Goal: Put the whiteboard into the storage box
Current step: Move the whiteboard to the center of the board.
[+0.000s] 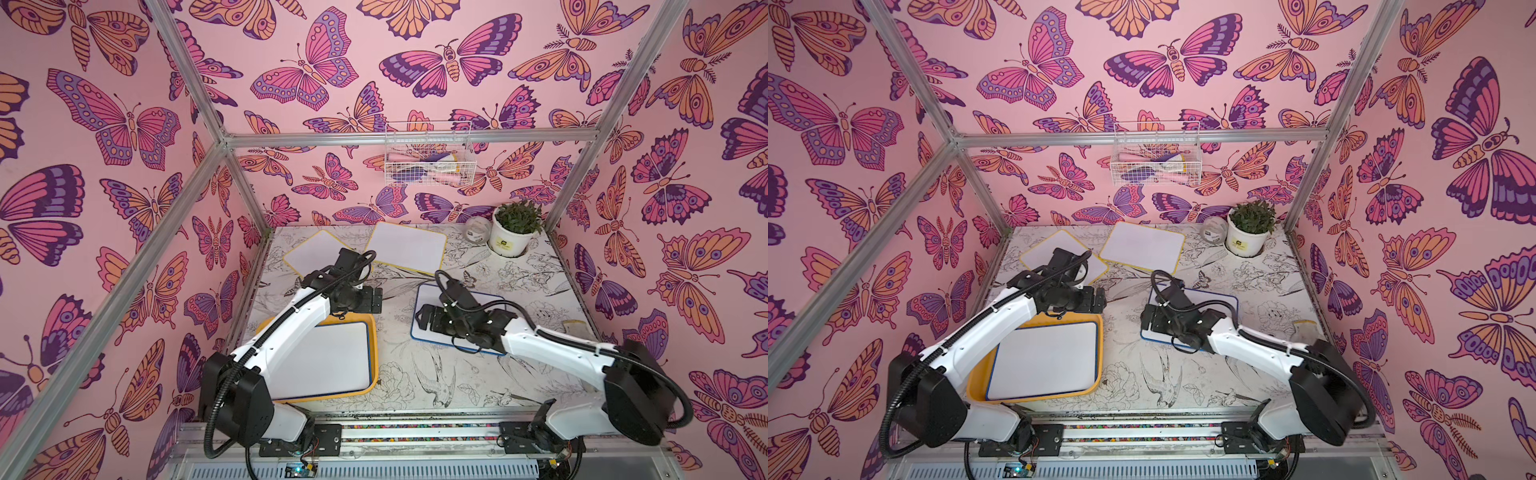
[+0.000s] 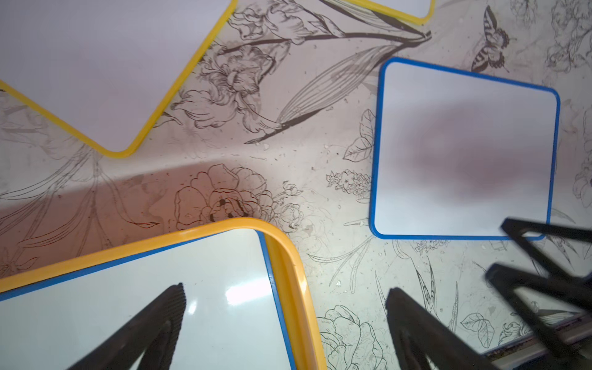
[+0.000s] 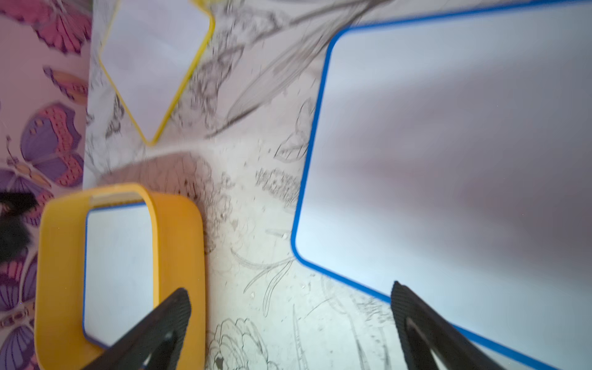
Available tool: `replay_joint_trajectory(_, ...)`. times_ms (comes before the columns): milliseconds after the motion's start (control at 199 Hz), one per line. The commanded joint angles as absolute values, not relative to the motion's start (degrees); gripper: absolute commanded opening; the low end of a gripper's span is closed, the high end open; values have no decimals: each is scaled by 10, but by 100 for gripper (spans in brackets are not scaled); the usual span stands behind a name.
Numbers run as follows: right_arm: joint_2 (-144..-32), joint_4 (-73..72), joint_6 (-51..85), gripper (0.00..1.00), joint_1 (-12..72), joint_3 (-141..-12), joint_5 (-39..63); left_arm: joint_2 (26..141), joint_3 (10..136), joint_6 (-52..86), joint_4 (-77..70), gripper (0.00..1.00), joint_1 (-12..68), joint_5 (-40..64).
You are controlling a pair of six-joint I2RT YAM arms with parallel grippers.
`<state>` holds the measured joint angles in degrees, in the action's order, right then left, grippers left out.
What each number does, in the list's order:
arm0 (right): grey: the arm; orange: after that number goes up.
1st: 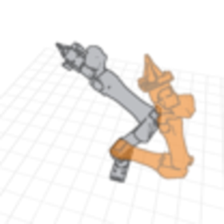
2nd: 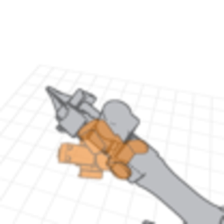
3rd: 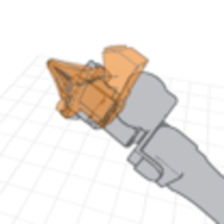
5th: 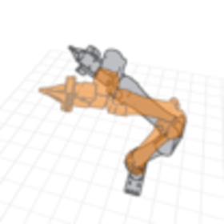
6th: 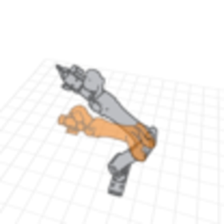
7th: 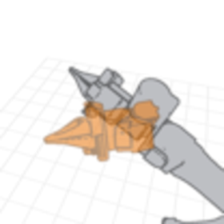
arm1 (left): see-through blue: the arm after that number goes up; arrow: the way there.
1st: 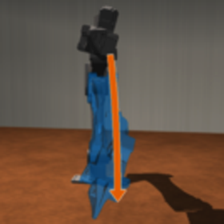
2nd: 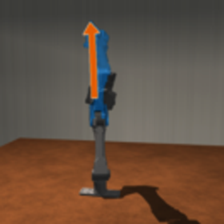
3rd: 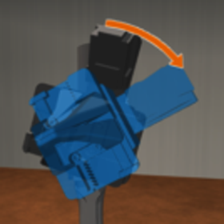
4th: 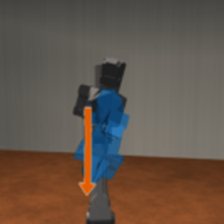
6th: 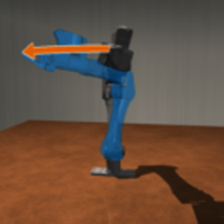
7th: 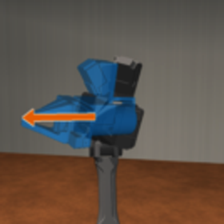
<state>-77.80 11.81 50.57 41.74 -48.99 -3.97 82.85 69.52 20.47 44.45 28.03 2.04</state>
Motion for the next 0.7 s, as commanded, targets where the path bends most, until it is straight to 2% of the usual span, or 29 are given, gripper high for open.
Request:
replay_joint_trajectory(0, -730, 176, 473, 99, 353, -453, -59, 857, 725, 228, 444, 100, 321, -17)
replay_joint_trajectory(161, -657, 204, 440, 99, 253, -414, -82, 934, 791, 270, 449, 100, 387, -43)
replay_joint_trajectory(311, -649, 239, 419, 99, 206, -419, -130, 1029, 851, 299, 450, 100, 429, -59)
replay_joint_trajectory(692, -721, 206, 449, 99, 191, -397, -235, 1170, 936, 324, 446, 100, 456, -86)
